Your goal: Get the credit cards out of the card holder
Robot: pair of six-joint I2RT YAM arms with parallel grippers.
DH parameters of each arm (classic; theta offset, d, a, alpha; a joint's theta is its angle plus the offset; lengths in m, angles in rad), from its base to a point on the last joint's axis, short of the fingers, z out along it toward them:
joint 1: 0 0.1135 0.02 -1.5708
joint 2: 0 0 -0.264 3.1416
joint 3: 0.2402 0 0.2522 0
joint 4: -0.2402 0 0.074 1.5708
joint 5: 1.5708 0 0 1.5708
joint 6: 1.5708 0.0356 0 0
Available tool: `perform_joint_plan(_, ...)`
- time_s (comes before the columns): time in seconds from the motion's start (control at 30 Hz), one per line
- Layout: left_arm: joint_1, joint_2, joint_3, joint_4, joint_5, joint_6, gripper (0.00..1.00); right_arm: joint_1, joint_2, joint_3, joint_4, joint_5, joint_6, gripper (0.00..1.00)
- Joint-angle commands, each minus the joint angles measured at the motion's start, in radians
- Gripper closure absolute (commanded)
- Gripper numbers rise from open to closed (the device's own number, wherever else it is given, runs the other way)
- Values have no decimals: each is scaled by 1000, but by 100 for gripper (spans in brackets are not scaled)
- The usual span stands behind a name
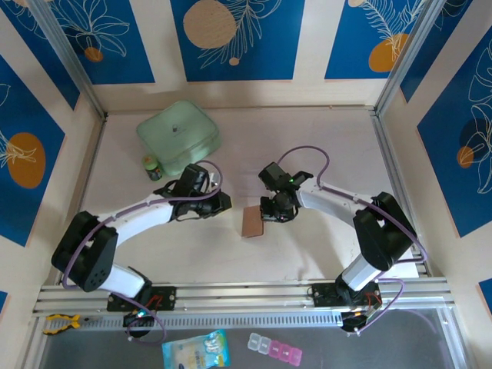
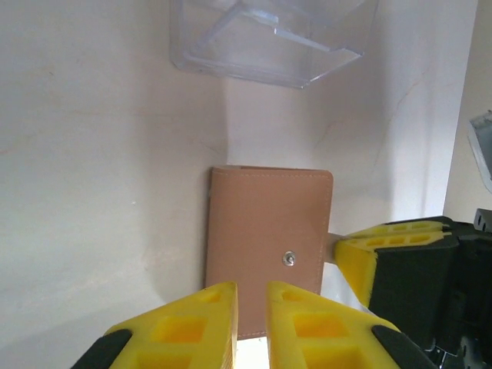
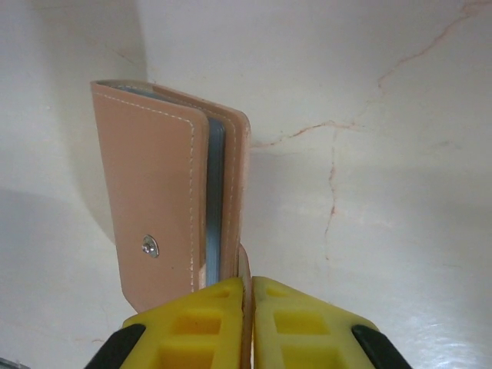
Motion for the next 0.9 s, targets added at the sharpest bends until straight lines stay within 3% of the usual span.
perform_joint_plan(0.0,24,-26,33,-33,0,48,82,5,-17,52,-60,-9,-62,90)
perform_joint_plan(0.23,32,-38,76,-125,-24,132,79,31,20,139,-121,-18,-116,90)
perform_joint_plan(0.87,33,0,117,-194,-14,195,77,88,87,284,-168,-108,-189,91)
